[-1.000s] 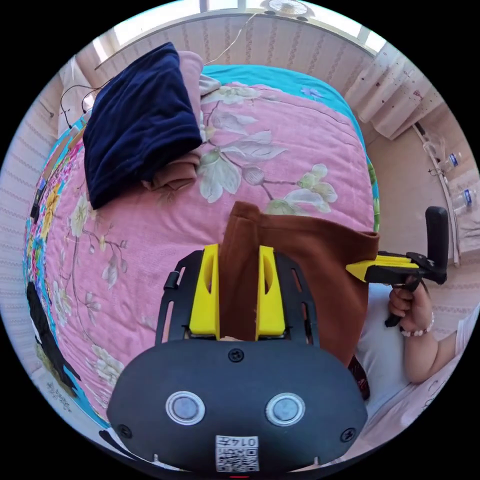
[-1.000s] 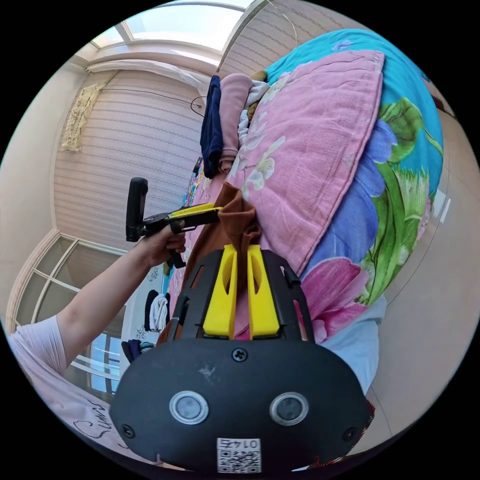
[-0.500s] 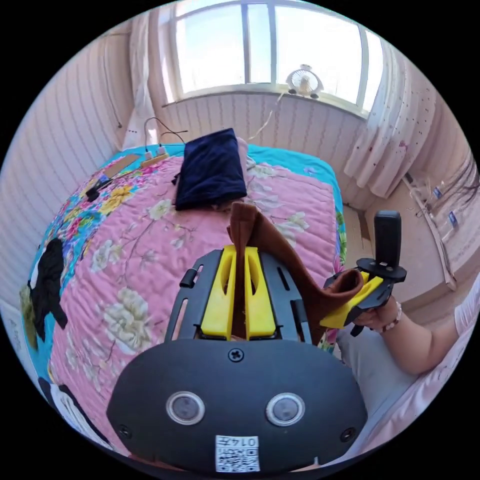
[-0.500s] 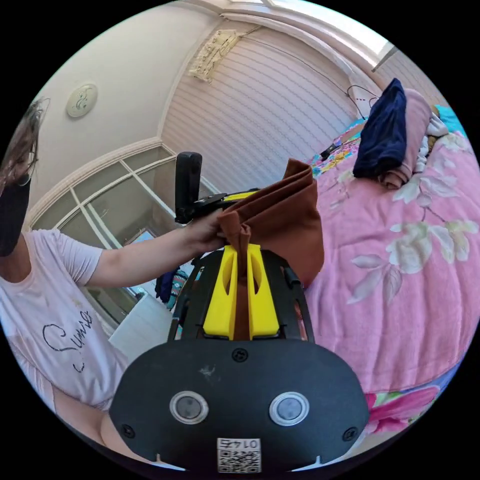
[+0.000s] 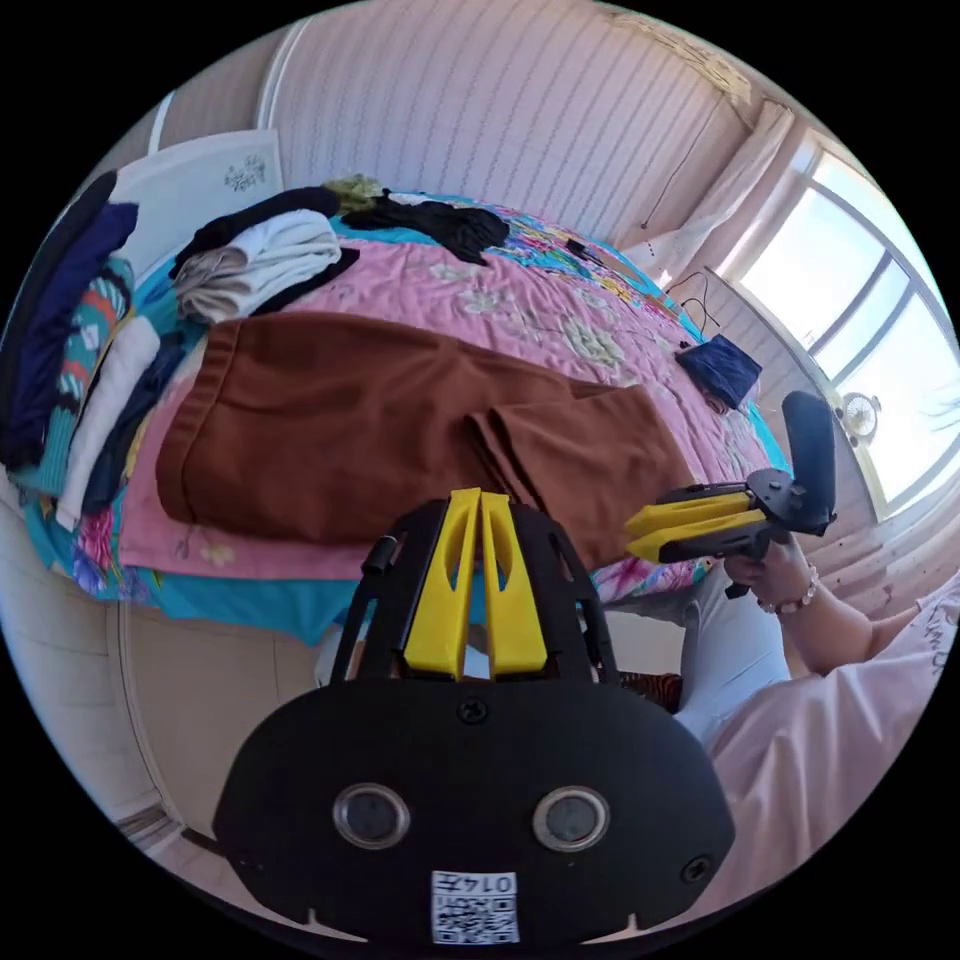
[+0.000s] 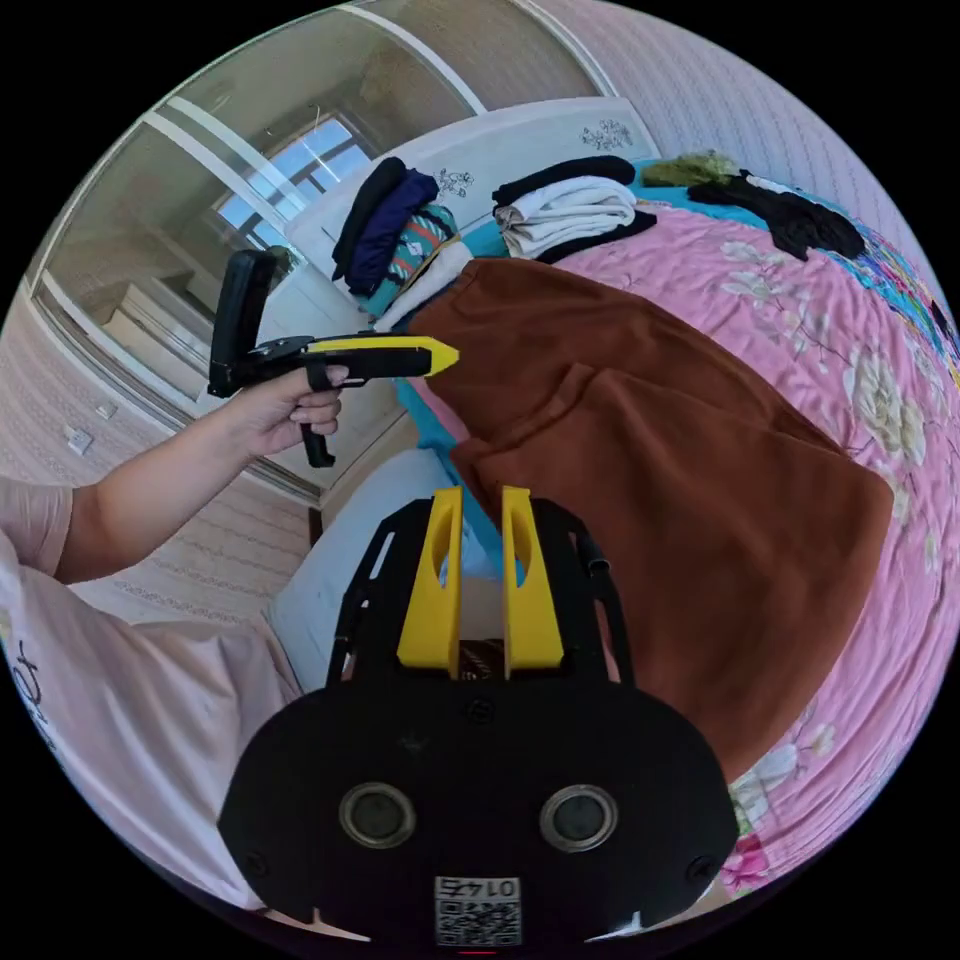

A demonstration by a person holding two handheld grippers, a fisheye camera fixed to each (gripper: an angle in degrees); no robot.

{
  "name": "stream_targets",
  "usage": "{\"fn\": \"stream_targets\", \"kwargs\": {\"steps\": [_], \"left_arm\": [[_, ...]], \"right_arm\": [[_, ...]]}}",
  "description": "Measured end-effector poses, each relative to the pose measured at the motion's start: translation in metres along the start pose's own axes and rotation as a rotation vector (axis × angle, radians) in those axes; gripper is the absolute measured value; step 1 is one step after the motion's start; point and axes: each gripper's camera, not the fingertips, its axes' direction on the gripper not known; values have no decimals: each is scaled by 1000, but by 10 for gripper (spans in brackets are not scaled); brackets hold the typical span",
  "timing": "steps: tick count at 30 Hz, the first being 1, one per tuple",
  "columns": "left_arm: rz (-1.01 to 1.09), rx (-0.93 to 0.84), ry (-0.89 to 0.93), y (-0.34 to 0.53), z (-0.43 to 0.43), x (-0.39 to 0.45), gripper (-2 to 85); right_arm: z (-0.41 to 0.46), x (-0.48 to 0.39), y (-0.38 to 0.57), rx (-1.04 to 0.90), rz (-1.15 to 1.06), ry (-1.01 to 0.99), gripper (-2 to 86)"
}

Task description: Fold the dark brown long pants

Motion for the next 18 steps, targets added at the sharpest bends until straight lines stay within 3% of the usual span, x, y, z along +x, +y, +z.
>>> {"fn": "stream_targets", "kwargs": {"steps": [3,9,14,18], "left_arm": [[-7,-4,-2,28,-11,-1,-8],[86,13,-23,19,-16,28,9],[42,-47,72,11,-12,10,76],[72,-94,20,11,-9,6,74]], "right_arm": [[-12,-13,-36,-12,-38,-22,57],[-26,-2,-152,-64,35,142,68],[4,3,-246,-156,108,247,104],[38,9,-295,-259,178,270,119]]}}
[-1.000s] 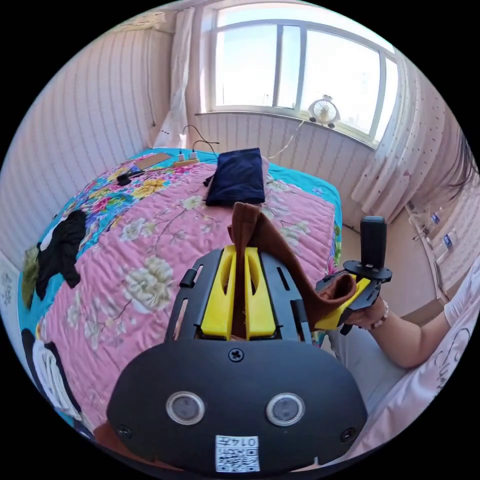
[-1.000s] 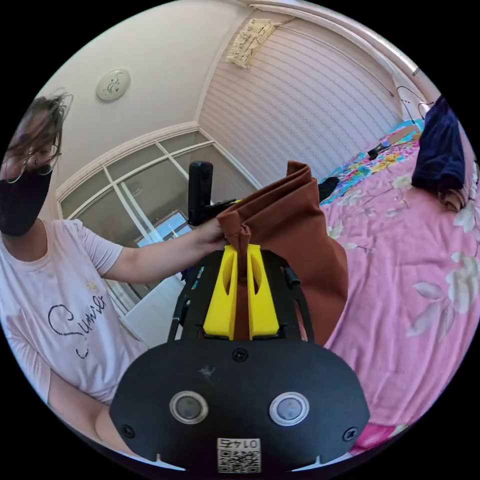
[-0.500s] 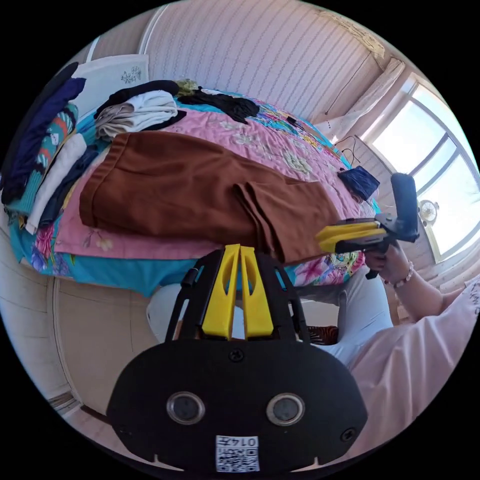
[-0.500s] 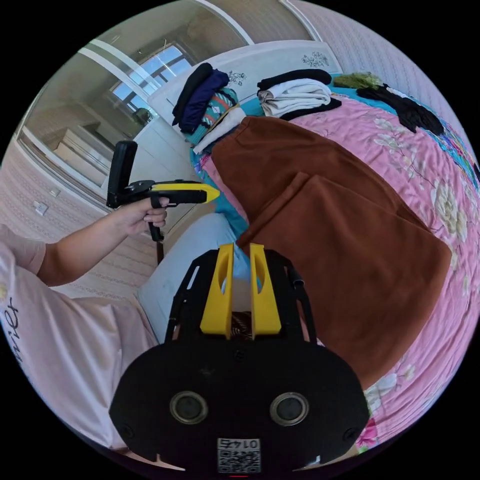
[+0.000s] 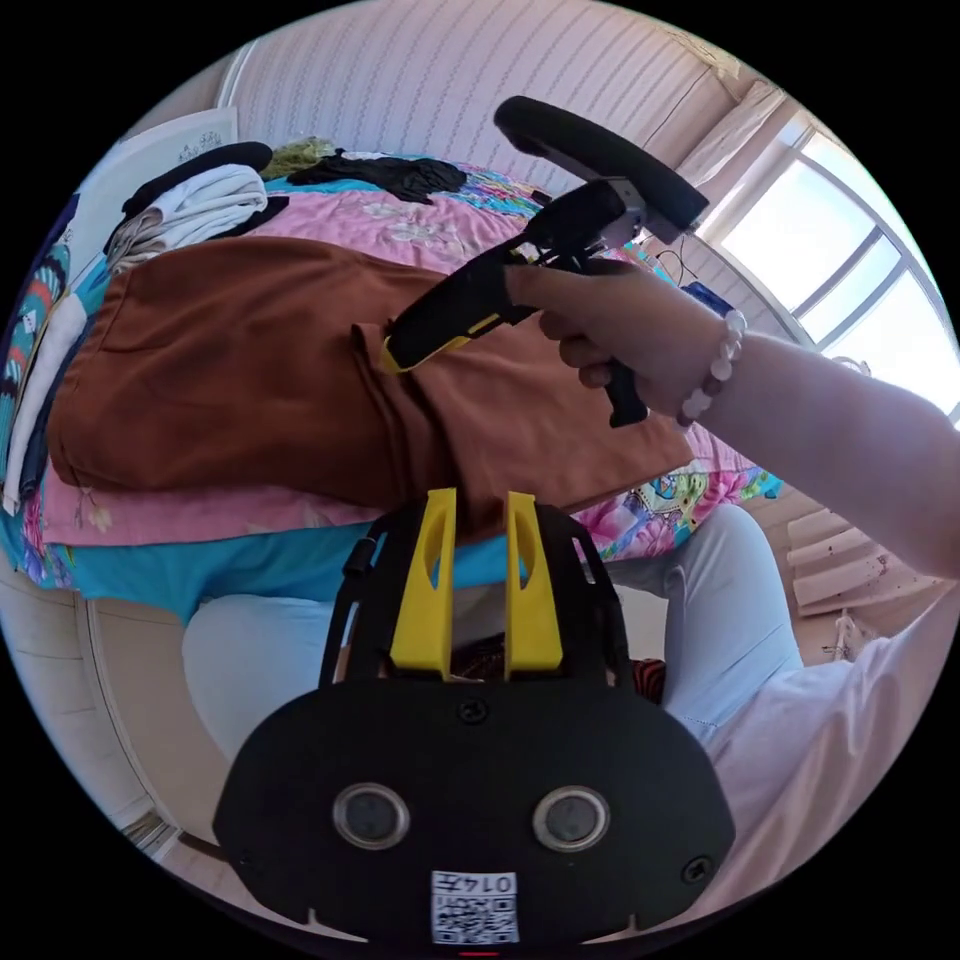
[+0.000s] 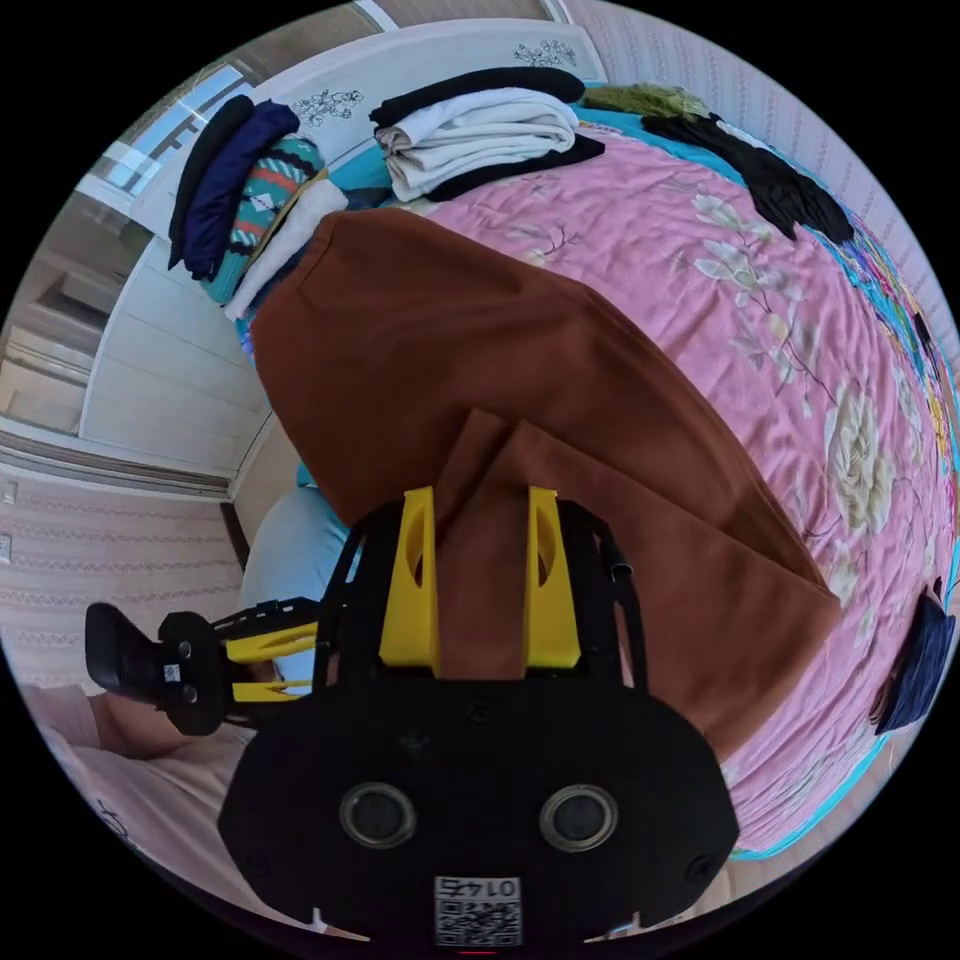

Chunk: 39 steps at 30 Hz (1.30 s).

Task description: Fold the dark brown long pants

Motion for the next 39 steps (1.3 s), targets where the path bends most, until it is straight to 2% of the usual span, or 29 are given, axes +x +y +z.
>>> {"fn": "stream_targets", "kwargs": {"steps": [6,12,17,21,23,28,33,39], "left_arm": [[-20,12,7,2,-24,-17,21],[12,108,51,14,-92,-24,0],[-46,28,8,18,-104,-53,1],[-99,-104,34,12,-83,-69,12],[-89,-72,61,11,-95,-73,25],[-104,-42,26,16,-120,-82,59],[-87,-23,47,17,-140,-82,74],[-60,-56,44,4,-127,-70,72]], "right_arm": [[-27,-3,-26,18,21,38,33],[-92,-14,-43,126,-23,-87,12],[-108,-45,-79,112,-128,-105,16],[-72,-46,-117,-70,-88,-56,39],[-83,-49,-126,-60,-108,-54,51],[-140,-65,-149,76,-263,106,61],[-130,-62,-185,-84,-322,71,90],[-124,-59,-213,-131,-274,40,94]]}}
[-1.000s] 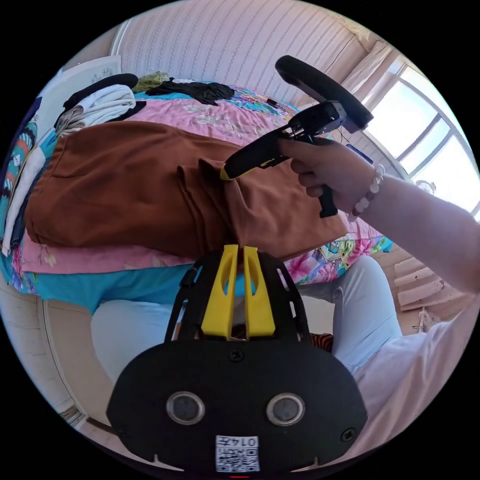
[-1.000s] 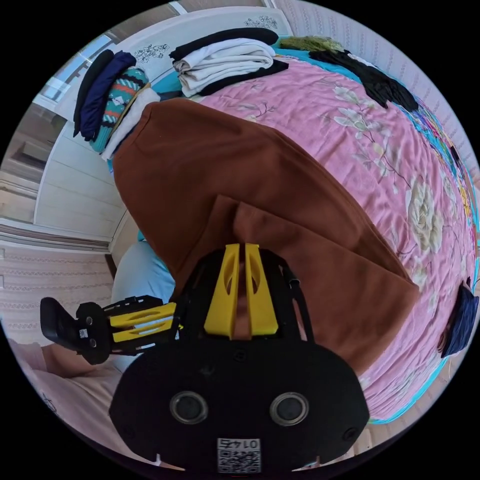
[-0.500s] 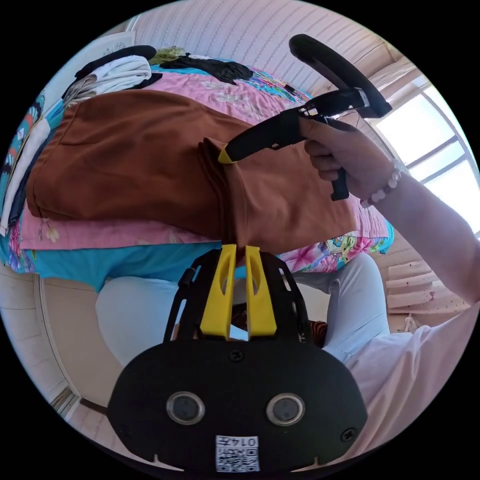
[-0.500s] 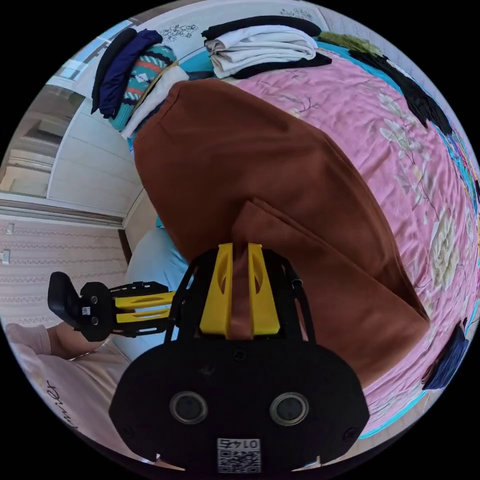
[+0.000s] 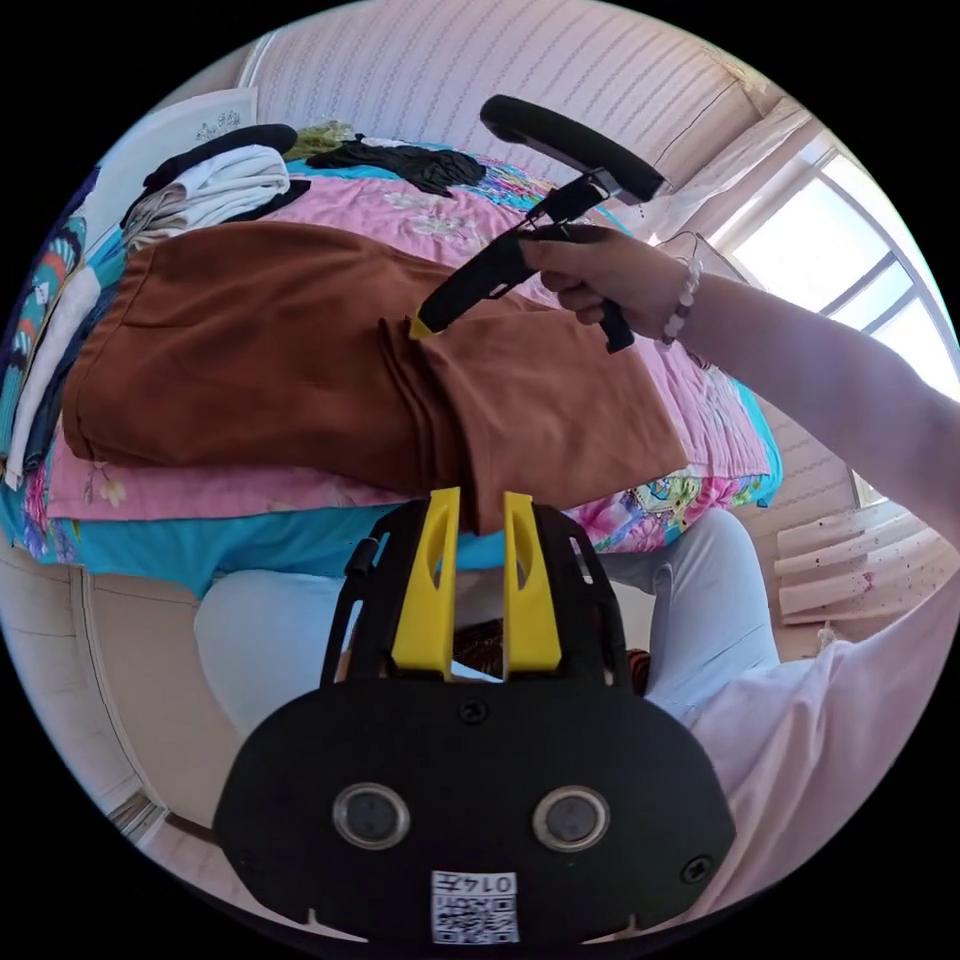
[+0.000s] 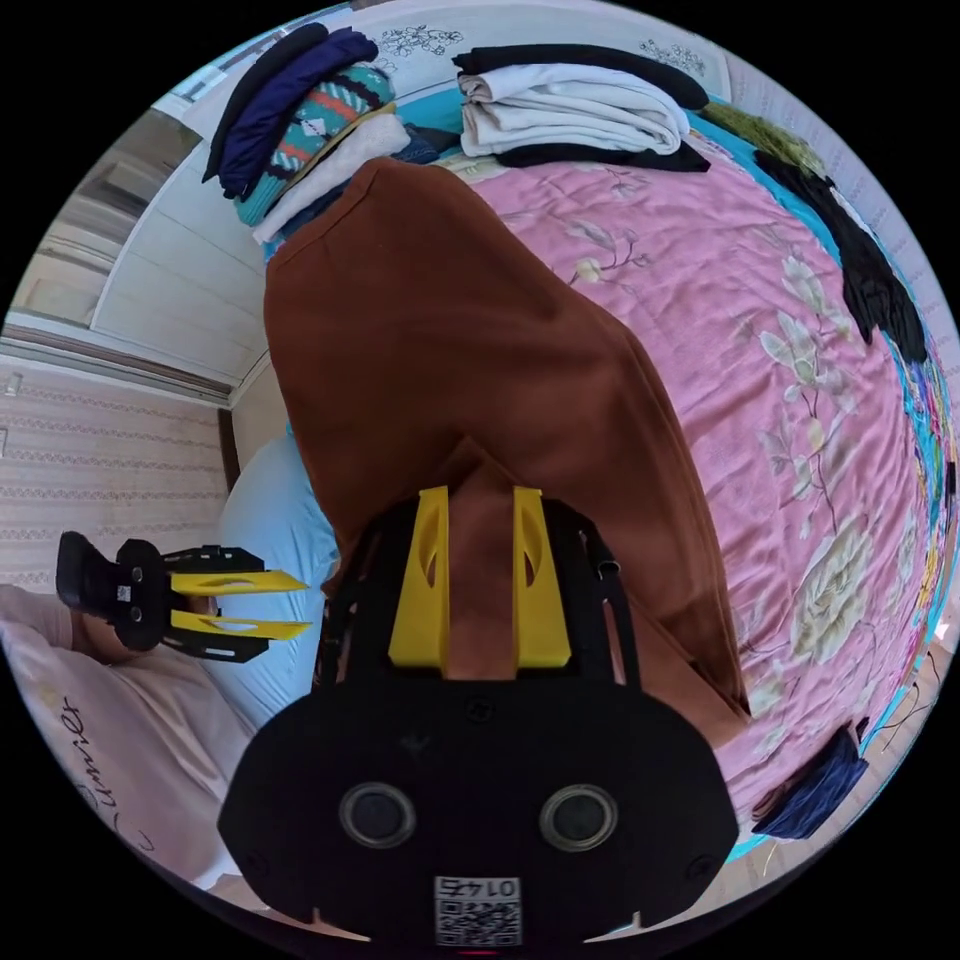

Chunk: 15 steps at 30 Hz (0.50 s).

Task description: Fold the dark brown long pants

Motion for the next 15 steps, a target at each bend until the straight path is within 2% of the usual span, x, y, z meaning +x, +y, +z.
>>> {"fn": "stream_targets", "kwargs": {"steps": [3,7,11,15], "left_arm": [[4,-49,-45,-7,17,0,61],[11,20,13,-1,-14,-4,4],[-14,55,-28,8,-36,-14,-8],[-72,-17,-5,0,-19,-30,-9]], "right_arm": [[1,-4,-9,-17,-5,31,84],[-23,-13,-12,3,-67,55,26],[-51,-18,-16,67,-110,-18,17],[-45,-18,-36,44,-93,-38,29]]}}
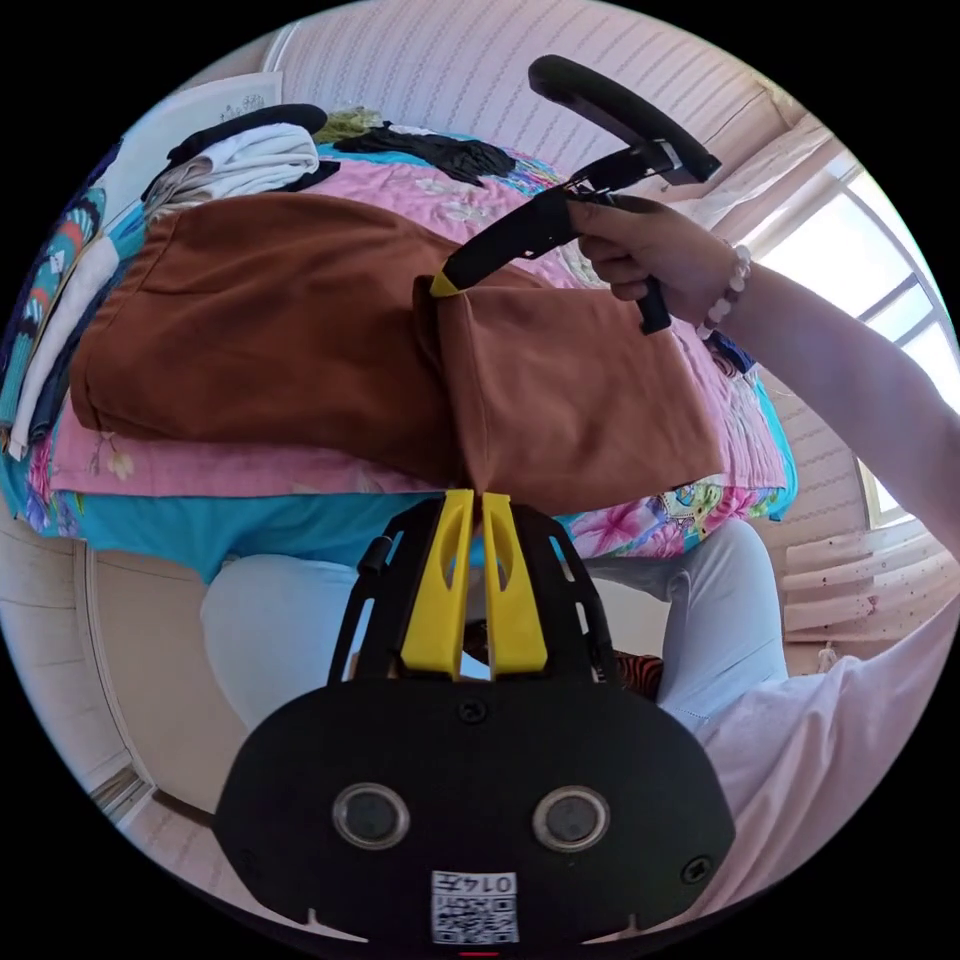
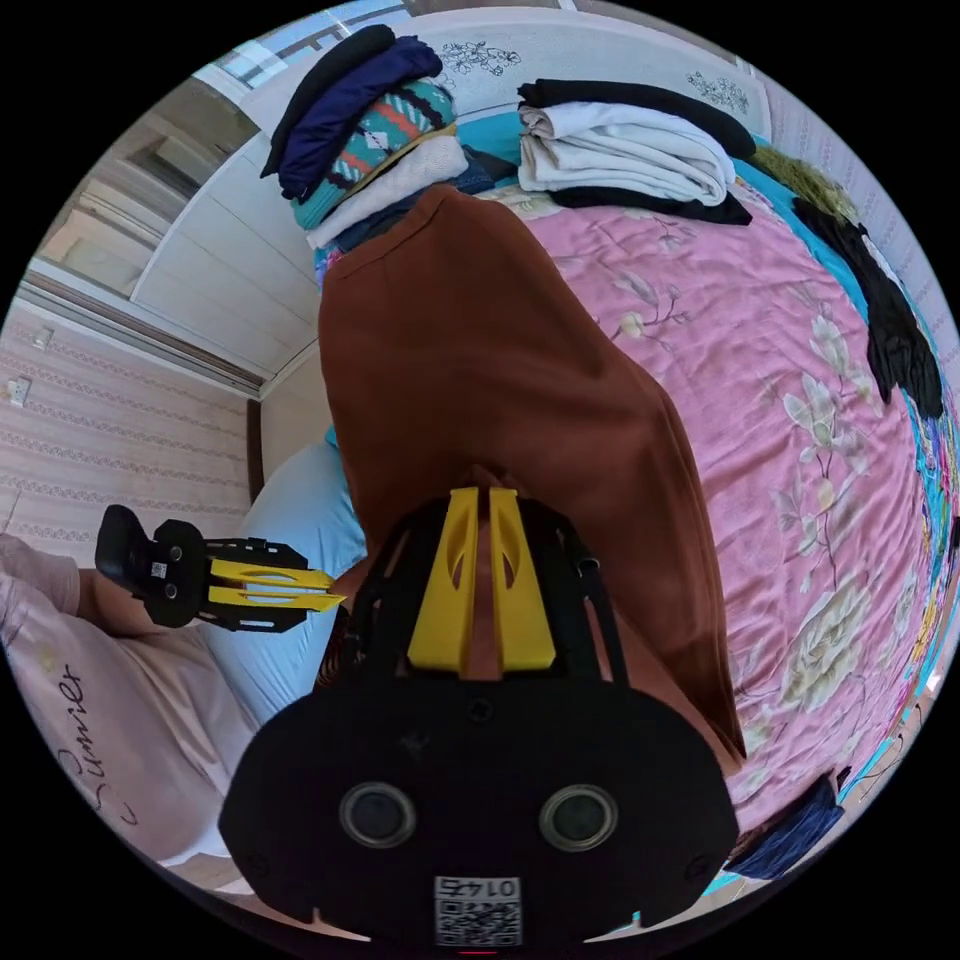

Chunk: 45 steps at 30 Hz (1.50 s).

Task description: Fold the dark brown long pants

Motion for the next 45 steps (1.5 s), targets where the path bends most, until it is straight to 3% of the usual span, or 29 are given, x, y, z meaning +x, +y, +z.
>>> {"fn": "stream_targets", "kwargs": {"steps": [7,10,18,28,33,38,41,45], "left_arm": [[15,-29,-17,-9,3,-1,-2],[-8,-24,-7,-10,-3,-5,24],[-70,-9,94,-13,-4,-14,87],[69,38,112,-4,-37,3,38],[172,204,-23,7,-111,12,33],[8,351,-350,-22,-192,-57,37],[-157,281,-395,-44,-191,-121,57],[-228,218,-319,-29,-180,-153,65]], "right_arm": [[-20,-1,-12,-1,-77,102,125],[12,-4,-22,-178,-125,66,135],[14,-27,-18,-162,-215,133,86],[-52,-29,34,25,-171,59,21],[-118,-46,52,209,-223,8,21],[-160,-71,-37,306,-243,-24,33],[-154,-73,-107,323,-104,26,62],[-112,-53,-121,164,-6,-11,88]]}}
